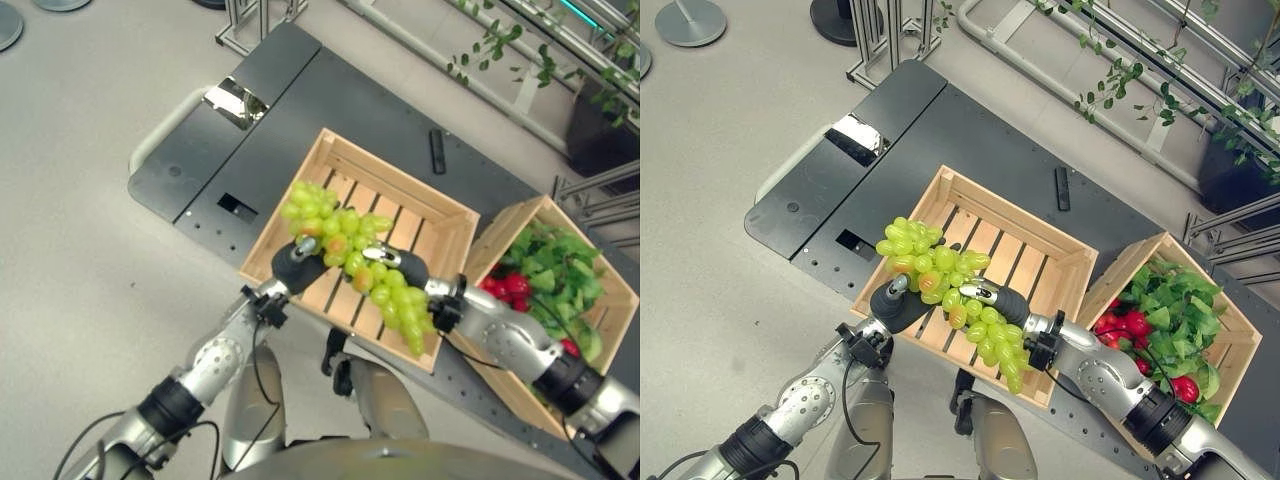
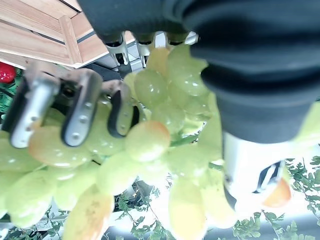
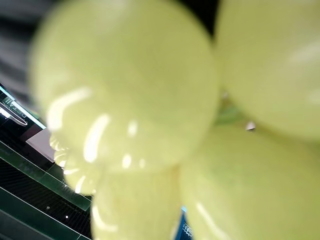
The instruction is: Pick up the fruits from the basket on one side to the basket on the other side
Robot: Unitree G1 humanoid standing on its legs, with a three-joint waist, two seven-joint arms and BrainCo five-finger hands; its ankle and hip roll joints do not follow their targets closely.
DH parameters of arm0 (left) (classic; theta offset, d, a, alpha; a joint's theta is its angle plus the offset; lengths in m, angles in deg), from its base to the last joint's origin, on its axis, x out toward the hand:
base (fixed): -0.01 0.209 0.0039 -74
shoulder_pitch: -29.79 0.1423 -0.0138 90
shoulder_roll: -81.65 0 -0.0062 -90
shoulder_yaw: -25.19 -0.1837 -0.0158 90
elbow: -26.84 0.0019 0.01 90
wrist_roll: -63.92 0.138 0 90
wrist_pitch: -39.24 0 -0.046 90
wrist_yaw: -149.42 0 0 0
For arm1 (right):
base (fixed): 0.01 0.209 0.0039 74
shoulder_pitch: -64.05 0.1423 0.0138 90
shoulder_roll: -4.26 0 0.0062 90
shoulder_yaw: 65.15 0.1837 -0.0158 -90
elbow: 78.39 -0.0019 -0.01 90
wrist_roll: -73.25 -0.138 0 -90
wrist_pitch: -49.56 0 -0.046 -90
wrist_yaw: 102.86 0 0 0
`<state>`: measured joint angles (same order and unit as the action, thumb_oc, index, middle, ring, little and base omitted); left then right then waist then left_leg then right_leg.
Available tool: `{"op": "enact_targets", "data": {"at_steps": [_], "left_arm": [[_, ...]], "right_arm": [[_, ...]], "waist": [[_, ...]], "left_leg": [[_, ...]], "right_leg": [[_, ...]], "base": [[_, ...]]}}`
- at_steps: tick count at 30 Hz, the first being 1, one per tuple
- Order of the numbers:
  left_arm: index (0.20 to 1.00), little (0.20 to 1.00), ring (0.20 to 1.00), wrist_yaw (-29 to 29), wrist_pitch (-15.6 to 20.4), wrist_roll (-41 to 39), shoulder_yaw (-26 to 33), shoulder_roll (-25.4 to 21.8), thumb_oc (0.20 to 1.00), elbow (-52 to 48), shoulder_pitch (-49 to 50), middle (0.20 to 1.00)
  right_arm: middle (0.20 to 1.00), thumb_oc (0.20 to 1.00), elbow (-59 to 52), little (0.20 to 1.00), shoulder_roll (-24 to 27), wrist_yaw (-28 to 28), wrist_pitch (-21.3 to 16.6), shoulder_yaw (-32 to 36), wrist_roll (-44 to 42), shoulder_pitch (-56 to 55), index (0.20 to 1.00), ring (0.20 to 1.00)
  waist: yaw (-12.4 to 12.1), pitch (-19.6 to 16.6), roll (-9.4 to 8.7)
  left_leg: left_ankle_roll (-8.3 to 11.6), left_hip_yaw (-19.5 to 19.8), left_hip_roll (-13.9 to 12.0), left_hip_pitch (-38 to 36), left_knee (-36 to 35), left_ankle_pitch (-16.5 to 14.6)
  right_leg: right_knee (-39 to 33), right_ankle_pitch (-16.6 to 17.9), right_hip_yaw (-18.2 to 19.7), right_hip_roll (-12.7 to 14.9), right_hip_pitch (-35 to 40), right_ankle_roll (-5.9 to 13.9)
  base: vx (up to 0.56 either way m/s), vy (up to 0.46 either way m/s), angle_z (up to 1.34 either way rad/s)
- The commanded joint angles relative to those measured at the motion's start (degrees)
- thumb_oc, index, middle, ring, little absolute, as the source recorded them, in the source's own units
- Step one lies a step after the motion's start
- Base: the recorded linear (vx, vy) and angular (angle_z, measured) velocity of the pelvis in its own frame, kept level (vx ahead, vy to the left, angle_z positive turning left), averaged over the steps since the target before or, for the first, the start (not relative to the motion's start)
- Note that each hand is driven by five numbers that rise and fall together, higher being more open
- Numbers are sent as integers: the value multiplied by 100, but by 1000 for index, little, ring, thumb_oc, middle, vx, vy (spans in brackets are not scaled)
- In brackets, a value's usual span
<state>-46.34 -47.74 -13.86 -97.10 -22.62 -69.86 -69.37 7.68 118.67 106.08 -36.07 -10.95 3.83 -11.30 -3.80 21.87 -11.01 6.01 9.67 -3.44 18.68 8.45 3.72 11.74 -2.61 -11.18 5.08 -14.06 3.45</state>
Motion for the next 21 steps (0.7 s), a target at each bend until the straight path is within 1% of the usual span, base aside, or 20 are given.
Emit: {"op": "enact_targets", "data": {"at_steps": [1,8,10,12,19,20,21], "left_arm": [[1000,1000,1000,-150,90,-82,58,225,1000,-482,-36,1000],[1000,1000,1000,-121,106,-27,-3,265,1000,-461,-115,1000],[1000,1000,1000,-117,101,-15,-19,264,1000,-460,-130,1000],[1000,1000,1000,-120,101,35,-55,294,1000,-450,-182,1000],[1000,1000,1000,-109,121,72,-72,297,1000,-452,-220,1000],[200,200,200,-105,157,121,-51,288,200,-457,-242,200],[200,200,200,-104,155,127,-44,290,200,-451,-240,200]], "right_arm": [[200,200,-288,200,-91,155,-18,43,-146,45,200,200],[200,200,-167,200,-78,125,67,-175,34,198,200,200],[200,200,-153,200,-57,135,89,-241,81,239,200,200],[200,200,-160,200,-27,173,166,-469,179,384,200,200],[200,200,-161,200,-63,231,221,-690,275,548,200,200],[200,200,-158,200,-55,216,197,-702,286,588,200,200],[200,200,-165,200,-59,224,192,-716,296,614,200,200]], "waist": [[27,-227,-63],[20,-234,-55],[16,-233,-61],[13,-231,-84],[-1,-229,-102],[-4,-225,-109],[-4,-225,-106]], "left_leg": [[-132,-86,-5,-2,324,-314],[-122,-93,-26,-18,348,-343],[-121,-92,-30,-14,359,-349],[-130,-94,-42,-9,405,-384],[-147,-113,-48,-7,439,-411],[-150,-115,-50,-5,438,-415],[-153,-114,-49,-8,432,-416]], "right_leg": [[98,97,147,422,124,605],[115,82,148,405,111,597],[113,81,158,400,108,596],[115,76,181,391,105,597],[119,88,231,379,96,596],[102,98,235,379,91,602],[98,101,239,380,92,603]], "base": [[0,0,0],[0,0,0],[0,0,0],[0,0,0],[0,0,0],[0,0,0],[0,0,0]]}}
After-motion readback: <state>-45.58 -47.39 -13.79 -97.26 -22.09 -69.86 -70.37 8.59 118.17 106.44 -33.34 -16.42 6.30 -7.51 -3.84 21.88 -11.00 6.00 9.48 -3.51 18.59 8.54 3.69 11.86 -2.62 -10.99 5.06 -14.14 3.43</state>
